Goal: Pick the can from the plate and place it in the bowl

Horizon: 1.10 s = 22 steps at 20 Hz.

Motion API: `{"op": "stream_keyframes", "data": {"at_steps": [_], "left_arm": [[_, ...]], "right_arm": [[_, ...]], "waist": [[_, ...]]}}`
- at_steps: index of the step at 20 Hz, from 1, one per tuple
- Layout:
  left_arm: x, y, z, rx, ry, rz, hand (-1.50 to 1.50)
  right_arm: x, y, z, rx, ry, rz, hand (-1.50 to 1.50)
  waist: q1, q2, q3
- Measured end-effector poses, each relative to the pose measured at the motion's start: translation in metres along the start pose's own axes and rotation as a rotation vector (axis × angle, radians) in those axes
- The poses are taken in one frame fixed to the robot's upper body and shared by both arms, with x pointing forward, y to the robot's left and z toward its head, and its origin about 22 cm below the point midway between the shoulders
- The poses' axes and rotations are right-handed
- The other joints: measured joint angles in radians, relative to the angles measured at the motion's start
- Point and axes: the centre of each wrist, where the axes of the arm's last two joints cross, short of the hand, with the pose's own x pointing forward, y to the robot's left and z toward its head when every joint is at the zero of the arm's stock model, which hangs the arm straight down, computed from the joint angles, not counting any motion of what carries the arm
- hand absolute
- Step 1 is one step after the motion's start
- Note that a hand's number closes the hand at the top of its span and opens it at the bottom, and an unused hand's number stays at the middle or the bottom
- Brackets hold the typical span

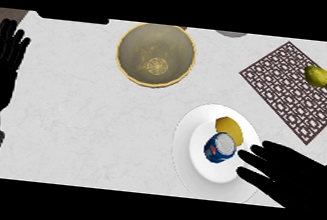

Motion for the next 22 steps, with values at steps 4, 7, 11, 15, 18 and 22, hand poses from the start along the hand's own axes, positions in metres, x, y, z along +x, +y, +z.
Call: {"op": "stream_keyframes", "data": {"at_steps": [4, 7, 11, 15, 18, 22], "left_arm": [[-0.006, 0.004, 0.004, -0.004, -0.002, -0.001, 0.0], [-0.001, 0.0, 0.001, -0.008, 0.0, -0.002, 0.0], [-0.002, 0.008, 0.002, -0.003, 0.0, -0.009, 0.0], [0.004, 0.007, 0.006, -0.006, -0.001, -0.002, 0.0], [0.004, 0.009, 0.01, -0.008, 0.001, -0.002, 0.0], [-0.003, 0.007, 0.005, -0.007, 0.003, -0.003, 0.0]], "right_arm": [[-0.01, -0.002, -0.006, 0.039, 0.033, 0.018, -1.5], [-0.02, 0.001, -0.016, 0.051, 0.043, 0.016, -1.5], [-0.027, 0.017, -0.031, 0.071, 0.059, 0.011, -1.5], [-0.031, 0.034, -0.048, 0.091, 0.074, 0.002, -1.5], [-0.04, 0.044, -0.06, 0.096, 0.088, -0.006, -1.5], [-0.054, 0.054, -0.076, 0.096, 0.107, -0.004, -1.5]], "waist": [[0.001, 0.0, 0.001], [0.002, 0.0, 0.001], [0.002, 0.0, 0.001], [0.002, 0.0, 0.001], [0.003, 0.0, 0.002], [0.001, 0.001, 0.002]]}}
